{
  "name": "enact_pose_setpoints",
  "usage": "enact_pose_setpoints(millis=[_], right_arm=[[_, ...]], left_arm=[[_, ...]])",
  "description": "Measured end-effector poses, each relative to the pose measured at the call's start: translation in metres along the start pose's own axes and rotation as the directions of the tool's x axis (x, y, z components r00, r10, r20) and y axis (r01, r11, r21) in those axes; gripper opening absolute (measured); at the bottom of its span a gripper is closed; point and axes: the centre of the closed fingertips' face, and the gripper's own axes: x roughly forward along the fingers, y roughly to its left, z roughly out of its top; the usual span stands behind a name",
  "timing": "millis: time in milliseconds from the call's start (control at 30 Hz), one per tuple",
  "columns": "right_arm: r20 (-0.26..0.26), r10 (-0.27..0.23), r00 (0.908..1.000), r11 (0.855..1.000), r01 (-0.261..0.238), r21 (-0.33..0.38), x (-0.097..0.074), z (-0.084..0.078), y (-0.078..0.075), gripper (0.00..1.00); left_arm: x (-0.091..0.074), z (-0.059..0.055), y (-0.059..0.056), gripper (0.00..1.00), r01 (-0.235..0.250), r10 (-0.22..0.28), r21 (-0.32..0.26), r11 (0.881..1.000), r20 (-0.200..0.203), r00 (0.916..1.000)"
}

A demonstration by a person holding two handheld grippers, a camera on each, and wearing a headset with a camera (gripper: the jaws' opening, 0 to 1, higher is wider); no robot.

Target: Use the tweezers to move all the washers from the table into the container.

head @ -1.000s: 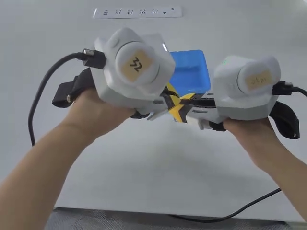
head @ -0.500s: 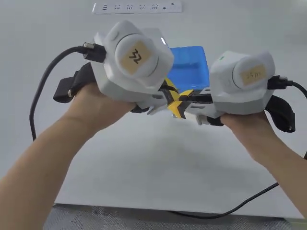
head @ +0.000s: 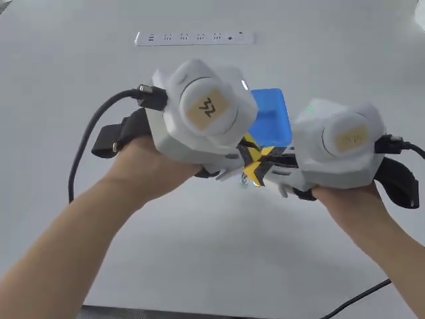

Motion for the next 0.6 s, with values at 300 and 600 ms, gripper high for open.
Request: enact_pose_setpoints(millis=[300,600], right_arm=[[0.014,-0.002,0.9999,0.998,0.003,-0.066,-0.008,0.024,0.001,0.04],[0.046,-0.012,0.9989,0.995,0.016,-0.097,-0.014,0.044,0.004,0.04]], left_arm=[[-0.019,0.015,0.009,0.0,-0.042,0.042,0.024,0.999,0.031,0.9987],[-0.034,0.026,0.015,0.0,-0.081,0.078,0.068,0.994,0.048,0.9958]])
